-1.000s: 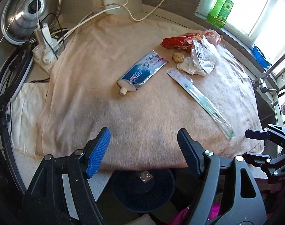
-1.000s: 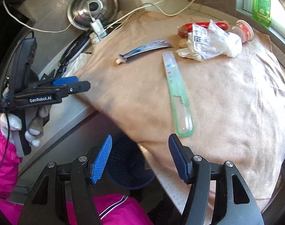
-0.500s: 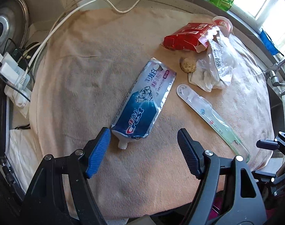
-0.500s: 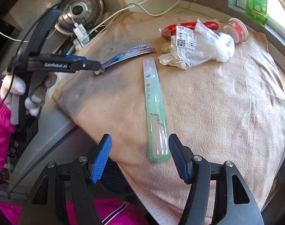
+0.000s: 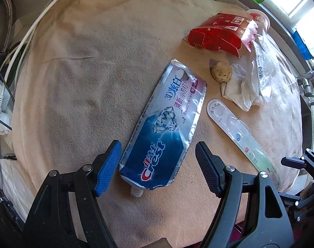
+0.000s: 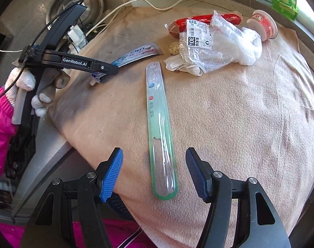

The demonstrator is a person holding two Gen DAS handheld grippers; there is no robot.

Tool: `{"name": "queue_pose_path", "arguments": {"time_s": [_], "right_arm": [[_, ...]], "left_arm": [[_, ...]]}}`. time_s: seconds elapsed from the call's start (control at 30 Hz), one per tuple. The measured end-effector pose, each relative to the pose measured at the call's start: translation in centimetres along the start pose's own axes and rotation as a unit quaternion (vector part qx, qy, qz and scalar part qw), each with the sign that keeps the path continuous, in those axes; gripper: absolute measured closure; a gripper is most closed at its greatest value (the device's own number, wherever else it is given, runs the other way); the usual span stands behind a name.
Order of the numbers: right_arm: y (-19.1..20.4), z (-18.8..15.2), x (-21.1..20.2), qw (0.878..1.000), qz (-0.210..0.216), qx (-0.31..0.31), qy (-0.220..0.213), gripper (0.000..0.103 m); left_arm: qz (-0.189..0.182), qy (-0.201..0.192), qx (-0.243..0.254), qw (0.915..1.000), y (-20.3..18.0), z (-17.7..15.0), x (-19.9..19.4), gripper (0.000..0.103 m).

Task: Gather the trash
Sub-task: 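Grasp the Crest toothpaste tube with the left tool while the right tool grasps the clear toothbrush case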

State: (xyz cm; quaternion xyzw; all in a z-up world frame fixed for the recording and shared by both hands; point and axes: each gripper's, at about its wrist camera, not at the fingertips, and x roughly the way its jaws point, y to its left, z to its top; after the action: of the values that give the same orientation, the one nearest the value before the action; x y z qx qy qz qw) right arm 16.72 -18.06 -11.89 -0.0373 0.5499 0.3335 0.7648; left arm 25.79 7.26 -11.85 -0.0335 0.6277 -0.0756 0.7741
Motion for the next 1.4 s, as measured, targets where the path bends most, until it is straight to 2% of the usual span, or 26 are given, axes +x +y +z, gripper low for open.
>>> {"name": "queue_pose_path", "arguments": {"time_s": [0.17,0.2,0.33,0.53,0.57,0.6,0.63,0.67,0.73,0.83,0.97,1.0,1.07,1.17,1.33,1.4], "right_arm": [[0.0,0.5,0.5,1.0,0.001,0.0,0.003,0.041],[0.1,0.6,0.6,1.0,0.001,-0.001,0.004,0.041],[0.4,1.3,1.2,1.0,-0.004,-0.006,0.008,0.041],[1.4,2.6,2.5,0.999,-0.02,-0.026,0.017,0.041],[1.5,2.9,2.8,0.999,-0.023,-0.029,0.019,0.041],[1.6,3.2,3.1,0.999,-0.027,-0.031,0.02,0.041],[1.7,3.4,3.4,0.999,-0.032,-0.033,0.022,0.041],[1.8,3.6,3.6,0.998,-0.036,-0.035,0.023,0.041],[2.0,3.9,4.1,0.998,-0.042,-0.042,0.025,0.041],[2.3,4.3,4.6,0.997,-0.055,-0.052,0.028,0.041],[2.5,4.5,4.9,0.996,-0.059,-0.058,0.029,0.041],[2.4,4.5,4.9,0.996,-0.059,-0.059,0.029,0.041],[2.2,4.3,4.9,0.996,-0.06,-0.061,0.029,0.041],[2.2,4.5,5.1,0.996,-0.06,-0.061,0.029,0.041],[2.3,4.4,5.3,0.996,-0.062,-0.059,0.026,0.041],[2.4,4.4,5.4,0.995,-0.065,-0.064,0.027,0.041]], "left_arm": [[-0.005,0.006,0.001,1.0,0.4,0.9,0.7,0.027],[-0.007,0.006,-0.001,1.0,0.5,0.9,0.9,0.031],[-0.007,0.001,0.0,1.0,0.4,1.3,1.4,0.032],[-0.007,-0.013,-0.006,0.9999,-0.1,-0.1,0.9,0.034],[-0.006,-0.015,-0.006,0.9998,-0.2,-0.4,0.7,0.036],[-0.008,-0.02,-0.006,0.9997,-0.4,-0.6,0.6,0.045],[-0.01,-0.028,-0.007,0.9995,-0.7,-0.7,0.2,0.049],[-0.015,-0.031,-0.008,0.9994,-0.8,-1.1,-0.4,0.058],[-0.01,-0.037,-0.007,0.9992,-1.1,-1.2,-0.7,0.061],[-0.002,-0.038,0.001,0.9993,-1.4,-1.1,-0.7,0.059],[-0.003,-0.02,-0.011,0.9997,-0.7,-0.4,0.1,0.034],[-0.008,-0.014,-0.014,0.9998,-0.4,-0.2,0.3,0.031],[-0.033,0.007,-0.025,0.9991,0.3,0.2,1.1,0.031],[-0.038,0.005,-0.042,0.9984,0.5,0.5,1.7,0.032],[0.019,-0.008,-0.005,0.9998,-1.8,0.2,2.0,0.037],[0.024,-0.014,-0.006,0.9996,-2.1,0.0,1.9,0.039]]}}
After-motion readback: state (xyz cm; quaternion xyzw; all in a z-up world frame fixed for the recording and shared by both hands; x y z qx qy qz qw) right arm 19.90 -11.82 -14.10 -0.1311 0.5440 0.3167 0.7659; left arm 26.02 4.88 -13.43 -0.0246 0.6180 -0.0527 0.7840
